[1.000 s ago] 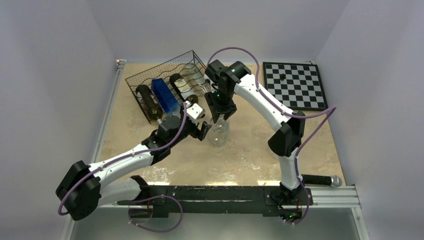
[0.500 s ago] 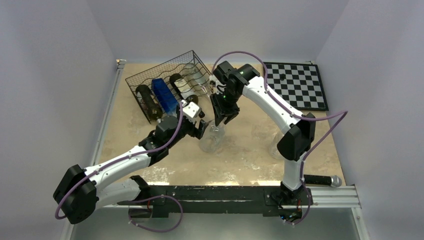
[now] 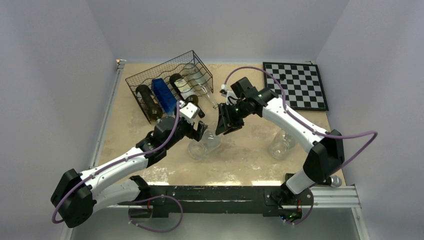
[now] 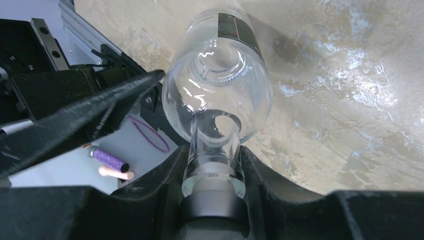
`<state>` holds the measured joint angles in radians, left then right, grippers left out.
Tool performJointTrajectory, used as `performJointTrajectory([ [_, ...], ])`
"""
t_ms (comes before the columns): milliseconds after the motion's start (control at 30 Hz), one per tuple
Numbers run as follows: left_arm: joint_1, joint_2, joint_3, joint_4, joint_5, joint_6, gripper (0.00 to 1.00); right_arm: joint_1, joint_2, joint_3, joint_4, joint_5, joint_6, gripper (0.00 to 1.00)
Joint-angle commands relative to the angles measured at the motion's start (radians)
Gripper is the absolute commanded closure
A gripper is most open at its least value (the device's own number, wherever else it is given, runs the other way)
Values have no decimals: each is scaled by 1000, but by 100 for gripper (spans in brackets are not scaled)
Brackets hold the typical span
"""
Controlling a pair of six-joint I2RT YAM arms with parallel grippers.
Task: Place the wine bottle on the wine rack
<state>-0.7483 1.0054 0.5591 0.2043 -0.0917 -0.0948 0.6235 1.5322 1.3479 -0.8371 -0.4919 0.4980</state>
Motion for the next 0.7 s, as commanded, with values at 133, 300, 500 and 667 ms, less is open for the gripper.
performJointTrajectory([
  [133, 9, -88, 138, -400, -176, -348, 1, -15, -232, -328, 453, 92, 135, 100],
  [300, 16, -43, 203, -570, -85, -439, 1, -13, -317, -480, 520, 152, 98, 100],
  [500, 78, 42, 177, -620, 152, -534, 1, -11, -387, -606, 512, 142, 31, 100],
  [667, 176, 59, 153, -654, 327, -633, 1, -5, -422, -663, 500, 103, 20, 100],
])
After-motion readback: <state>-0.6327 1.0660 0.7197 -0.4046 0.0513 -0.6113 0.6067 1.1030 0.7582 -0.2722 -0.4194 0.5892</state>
